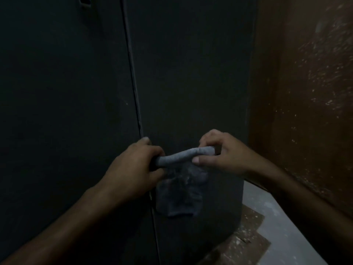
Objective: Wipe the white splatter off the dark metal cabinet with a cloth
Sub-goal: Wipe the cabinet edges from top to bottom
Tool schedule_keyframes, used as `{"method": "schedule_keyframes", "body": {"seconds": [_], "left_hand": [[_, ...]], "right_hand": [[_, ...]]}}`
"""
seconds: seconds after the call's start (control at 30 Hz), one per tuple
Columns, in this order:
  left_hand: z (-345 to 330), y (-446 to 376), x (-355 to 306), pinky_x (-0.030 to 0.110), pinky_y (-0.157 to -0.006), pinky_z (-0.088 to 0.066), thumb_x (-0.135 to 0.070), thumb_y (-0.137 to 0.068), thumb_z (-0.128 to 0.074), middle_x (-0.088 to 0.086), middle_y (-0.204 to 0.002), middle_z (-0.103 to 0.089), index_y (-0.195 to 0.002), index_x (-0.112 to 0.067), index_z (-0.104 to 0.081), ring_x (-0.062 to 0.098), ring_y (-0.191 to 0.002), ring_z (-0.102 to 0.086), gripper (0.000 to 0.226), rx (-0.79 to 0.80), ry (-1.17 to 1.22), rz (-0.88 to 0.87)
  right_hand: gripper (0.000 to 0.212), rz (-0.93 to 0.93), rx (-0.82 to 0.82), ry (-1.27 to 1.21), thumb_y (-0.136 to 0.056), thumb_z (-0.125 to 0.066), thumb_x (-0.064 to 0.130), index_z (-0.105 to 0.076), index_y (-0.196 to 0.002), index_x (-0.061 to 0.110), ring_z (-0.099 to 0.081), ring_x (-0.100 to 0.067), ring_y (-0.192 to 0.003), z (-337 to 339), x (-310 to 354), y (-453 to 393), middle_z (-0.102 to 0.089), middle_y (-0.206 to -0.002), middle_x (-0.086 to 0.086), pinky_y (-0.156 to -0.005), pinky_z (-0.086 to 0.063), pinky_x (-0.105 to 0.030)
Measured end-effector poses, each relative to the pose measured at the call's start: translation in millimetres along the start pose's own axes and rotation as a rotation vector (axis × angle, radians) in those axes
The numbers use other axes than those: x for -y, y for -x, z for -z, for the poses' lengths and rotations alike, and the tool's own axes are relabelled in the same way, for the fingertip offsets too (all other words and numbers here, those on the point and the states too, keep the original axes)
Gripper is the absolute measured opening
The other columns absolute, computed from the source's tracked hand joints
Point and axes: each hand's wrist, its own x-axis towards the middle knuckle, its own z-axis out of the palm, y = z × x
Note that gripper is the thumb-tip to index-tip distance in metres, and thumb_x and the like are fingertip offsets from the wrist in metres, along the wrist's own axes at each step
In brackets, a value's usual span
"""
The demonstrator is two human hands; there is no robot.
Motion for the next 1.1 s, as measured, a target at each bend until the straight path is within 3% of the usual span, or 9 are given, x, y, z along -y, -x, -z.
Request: {"method": "schedule_keyframes", "body": {"seconds": [0.17,0.3,0.43,0.53,0.63,0.77,0.93,1.03,1.1], "left_hand": [[5.3,-30.2,-9.5,0.033,-0.067,-0.058,-0.036,-0.095,-0.072,-0.006,-0.086,-0.072,-0.092,-0.028,-0.07,0.005,-0.076,-0.068,0.009,0.05,0.383,-0.083],[-2.0,-53.5,-21.2,0.039,-0.076,-0.063,-0.044,-0.093,-0.074,-0.003,-0.09,-0.076,-0.105,-0.024,-0.069,0.008,-0.084,-0.073,0.023,0.04,0.451,-0.097],[9.7,-59.2,-13.9,0.032,-0.077,-0.05,-0.065,-0.095,-0.053,-0.014,-0.099,-0.064,-0.116,-0.031,-0.064,0.004,-0.092,-0.058,0.041,-0.194,-0.118,-0.369],[32.4,-59.7,3.9,0.042,-0.087,-0.044,-0.063,-0.096,-0.041,-0.001,-0.112,-0.065,-0.111,-0.025,-0.069,0.023,-0.109,-0.055,0.05,-0.324,-0.423,-0.467],[49.4,-63.2,22.3,0.05,-0.104,-0.036,-0.06,-0.096,-0.04,0.007,-0.128,-0.062,-0.114,-0.021,-0.07,0.034,-0.13,-0.048,0.052,-0.367,-0.572,-0.428],[61.6,-66.4,30.1,0.052,-0.113,-0.03,-0.058,-0.095,-0.041,0.009,-0.137,-0.057,-0.121,-0.018,-0.068,0.036,-0.137,-0.044,0.056,-0.396,-0.596,-0.406],[51.2,-69.0,29.2,0.051,-0.113,-0.03,-0.049,-0.098,-0.045,0.011,-0.137,-0.059,-0.124,-0.012,-0.066,0.036,-0.135,-0.047,0.05,-0.513,-0.506,-0.436],[50.1,-70.4,31.1,0.05,-0.117,-0.028,-0.046,-0.098,-0.046,0.011,-0.138,-0.059,-0.124,-0.011,-0.067,0.037,-0.137,-0.047,0.048,-0.518,-0.53,-0.463],[52.2,-72.4,34.6,0.049,-0.12,-0.025,-0.049,-0.097,-0.045,0.011,-0.14,-0.058,-0.127,-0.012,-0.066,0.037,-0.139,-0.045,0.052,-0.49,-0.564,-0.47]], "right_hand": [[0.044,-0.212,0.101,-0.938,-0.09,-0.069,0.035,-0.064,-0.13,0.019,-0.069,-0.028,-0.118,-6.3,-24.4,1.4,-0.07,-0.128,-0.01,-0.097,-0.058,-0.045],[0.057,-0.26,0.143,-1.066,-0.09,-0.077,0.025,-0.057,-0.142,0.014,-0.063,-0.038,-0.125,-21.6,-55.7,-1.8,-0.065,-0.136,-0.021,-0.106,-0.05,-0.054],[0.019,-0.311,-0.387,-1.034,-0.096,-0.069,0.031,-0.073,-0.102,0.014,-0.073,-0.022,-0.08,-0.8,-82.4,-16.6,-0.071,-0.093,-0.012,-0.071,-0.056,-0.036],[0.035,-0.415,-0.799,-1.019,-0.1,-0.059,0.048,-0.071,-0.118,0.021,-0.074,-0.023,-0.1,6.2,-112.4,-30.4,-0.076,-0.109,-0.007,-0.092,-0.057,-0.044],[0.046,-0.438,-0.964,-0.919,-0.107,-0.041,0.05,-0.053,-0.143,0.023,-0.059,-0.019,-0.123,7.7,-117.9,-50.9,-0.062,-0.132,-0.002,-0.101,-0.045,-0.038],[0.048,-0.318,-1.105,-0.557,-0.109,-0.033,0.052,-0.051,-0.14,0.02,-0.055,-0.025,-0.123,8.2,-68.6,-114.1,-0.056,-0.126,-0.002,-0.09,-0.038,-0.032],[0.06,0.403,-0.837,0.125,-0.107,-0.031,0.051,-0.036,-0.158,0.02,0.006,-0.029,-0.16,-115.7,1.6,-126.2,-0.009,-0.173,-0.001,-0.128,0.001,-0.046],[0.052,0.565,-0.625,0.32,-0.107,-0.039,0.047,-0.034,-0.153,0.022,0.007,-0.032,-0.159,-171.6,-83.0,-78.9,0.003,-0.173,0.008,-0.125,-0.012,-0.049],[0.052,0.398,-0.663,0.339,-0.108,-0.032,0.055,-0.024,-0.157,0.04,-0.011,-0.033,-0.157,-145.7,-141.7,-69.8,0.001,-0.172,0.014,-0.119,-0.028,-0.051]]}}
